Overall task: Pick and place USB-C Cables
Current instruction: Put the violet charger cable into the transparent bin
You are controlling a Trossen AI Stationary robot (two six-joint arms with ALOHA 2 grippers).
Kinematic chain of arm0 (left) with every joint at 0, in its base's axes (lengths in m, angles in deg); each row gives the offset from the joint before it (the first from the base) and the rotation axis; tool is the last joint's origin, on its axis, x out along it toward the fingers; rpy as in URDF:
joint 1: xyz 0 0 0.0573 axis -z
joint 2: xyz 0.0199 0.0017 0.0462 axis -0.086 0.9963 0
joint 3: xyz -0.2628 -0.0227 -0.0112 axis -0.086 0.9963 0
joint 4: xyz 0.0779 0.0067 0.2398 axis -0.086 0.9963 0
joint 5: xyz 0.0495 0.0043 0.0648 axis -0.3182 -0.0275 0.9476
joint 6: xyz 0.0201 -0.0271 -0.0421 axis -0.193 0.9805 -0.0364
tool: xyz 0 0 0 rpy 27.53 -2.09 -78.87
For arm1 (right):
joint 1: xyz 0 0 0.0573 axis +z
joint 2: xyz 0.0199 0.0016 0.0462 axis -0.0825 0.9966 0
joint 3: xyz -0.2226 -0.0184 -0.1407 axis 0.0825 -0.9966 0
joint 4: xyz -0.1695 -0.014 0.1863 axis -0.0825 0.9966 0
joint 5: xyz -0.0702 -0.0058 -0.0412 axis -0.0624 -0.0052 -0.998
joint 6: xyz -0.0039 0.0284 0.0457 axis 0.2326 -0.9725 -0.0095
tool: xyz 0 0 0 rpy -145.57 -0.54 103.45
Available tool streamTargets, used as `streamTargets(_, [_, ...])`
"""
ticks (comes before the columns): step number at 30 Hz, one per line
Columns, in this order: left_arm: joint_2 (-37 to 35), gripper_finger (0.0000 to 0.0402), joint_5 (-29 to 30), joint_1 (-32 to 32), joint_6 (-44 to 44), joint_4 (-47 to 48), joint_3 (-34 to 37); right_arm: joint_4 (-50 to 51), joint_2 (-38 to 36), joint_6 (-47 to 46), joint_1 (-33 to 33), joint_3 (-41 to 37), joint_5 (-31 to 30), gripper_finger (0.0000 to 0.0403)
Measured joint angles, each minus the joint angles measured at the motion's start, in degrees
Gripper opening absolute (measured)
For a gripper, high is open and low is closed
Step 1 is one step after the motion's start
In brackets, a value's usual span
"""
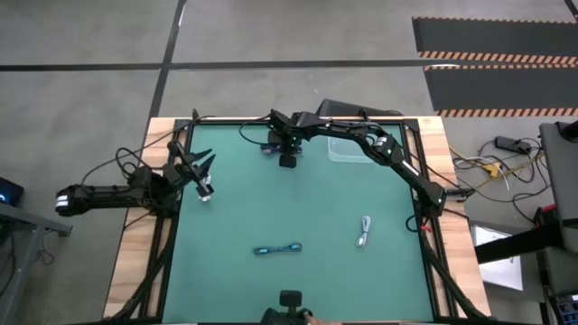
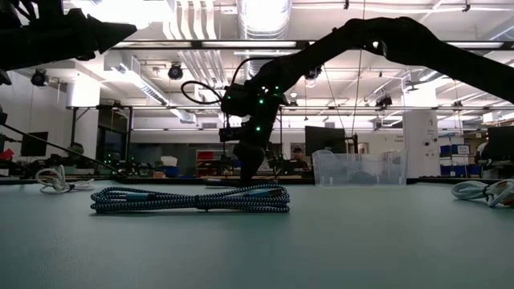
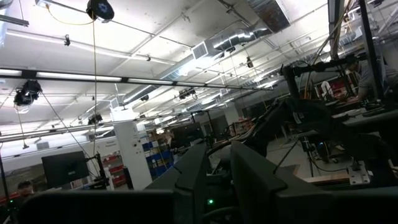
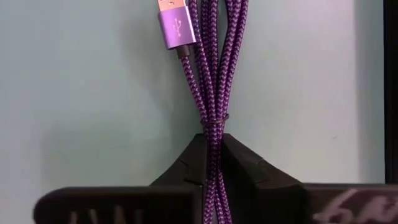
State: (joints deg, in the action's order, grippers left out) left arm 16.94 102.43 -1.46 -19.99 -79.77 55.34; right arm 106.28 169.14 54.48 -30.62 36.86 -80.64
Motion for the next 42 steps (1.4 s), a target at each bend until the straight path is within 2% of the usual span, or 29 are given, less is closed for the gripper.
streamTargets(18, [0.0, 0.0058, 0.0, -0.01, 0.01, -0.06, 0.02, 0.88, -1.39, -1.51, 0.26, -0.22, -0.58, 0.0014])
streamTargets(31, [-0.02, 0.0058, 0.01, -0.02, 0.01, -0.05, 0.0, 2.26, -7.9, -3.57, 2.83, -0.14, -0.61, 0.0013])
streamTargets(42, [-0.02, 0.0058, 0.0, -0.01, 0.01, -0.04, 0.01, 8.89, -13.33, -4.09, 3.78, -0.13, -0.84, 0.0013])
